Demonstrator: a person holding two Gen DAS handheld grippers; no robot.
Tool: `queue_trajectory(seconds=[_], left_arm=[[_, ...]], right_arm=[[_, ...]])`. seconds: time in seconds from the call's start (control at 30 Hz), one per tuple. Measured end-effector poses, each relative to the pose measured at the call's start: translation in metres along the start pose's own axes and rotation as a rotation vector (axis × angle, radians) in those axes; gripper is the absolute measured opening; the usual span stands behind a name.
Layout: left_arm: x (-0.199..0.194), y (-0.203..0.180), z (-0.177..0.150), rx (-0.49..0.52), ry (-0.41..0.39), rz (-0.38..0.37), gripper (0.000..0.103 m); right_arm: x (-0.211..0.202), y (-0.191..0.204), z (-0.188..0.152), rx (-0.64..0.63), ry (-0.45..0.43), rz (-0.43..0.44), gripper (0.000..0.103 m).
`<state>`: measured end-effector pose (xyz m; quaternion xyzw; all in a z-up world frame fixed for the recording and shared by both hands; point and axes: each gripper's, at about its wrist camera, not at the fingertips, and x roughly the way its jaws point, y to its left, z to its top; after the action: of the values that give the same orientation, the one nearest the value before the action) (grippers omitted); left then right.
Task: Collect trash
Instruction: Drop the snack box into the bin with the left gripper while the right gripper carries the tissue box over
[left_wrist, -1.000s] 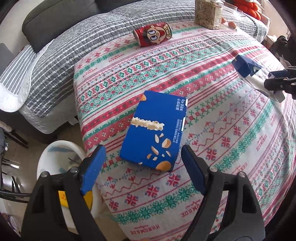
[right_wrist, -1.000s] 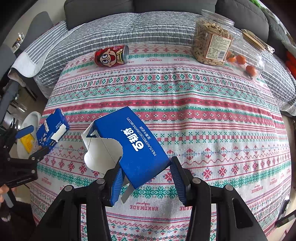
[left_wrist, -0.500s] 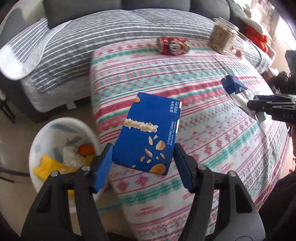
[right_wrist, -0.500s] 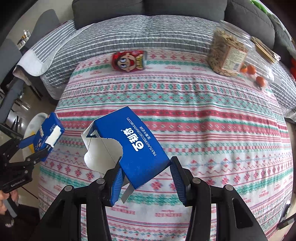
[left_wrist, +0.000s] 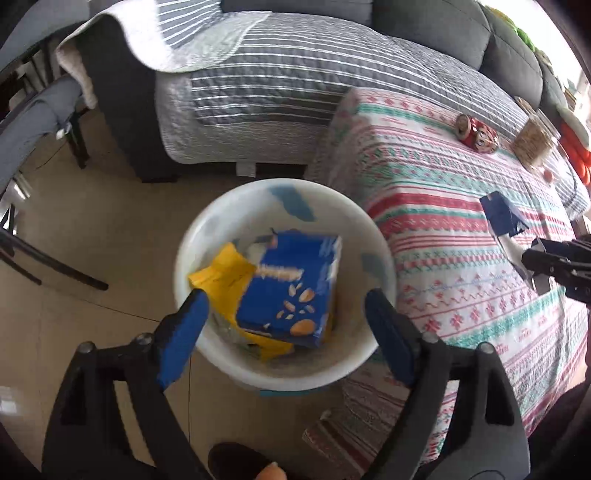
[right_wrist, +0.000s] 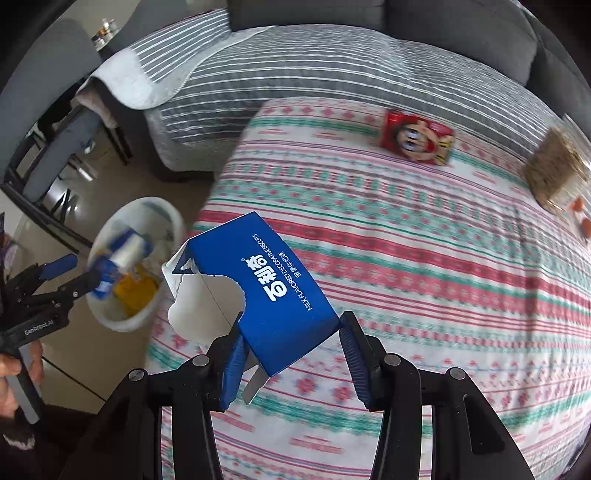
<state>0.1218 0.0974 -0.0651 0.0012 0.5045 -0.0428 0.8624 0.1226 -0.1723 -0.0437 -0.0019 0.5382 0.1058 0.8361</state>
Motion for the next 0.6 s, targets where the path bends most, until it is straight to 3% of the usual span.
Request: queue_trajectory(seconds=[0.3,0.6], left_arm=[[-0.001,0.037,-0.014,-0.059,0.068,0.094,0.087],[-0.004,0.064,-0.030,-0.130,0.097,0.079,0.087]], right_arm=[[0.027,0.055,0.014,-0.066,0.022,0.018,0.049],[0.045,0.101,0.026,-0.101,0.007,0.087,0.051]])
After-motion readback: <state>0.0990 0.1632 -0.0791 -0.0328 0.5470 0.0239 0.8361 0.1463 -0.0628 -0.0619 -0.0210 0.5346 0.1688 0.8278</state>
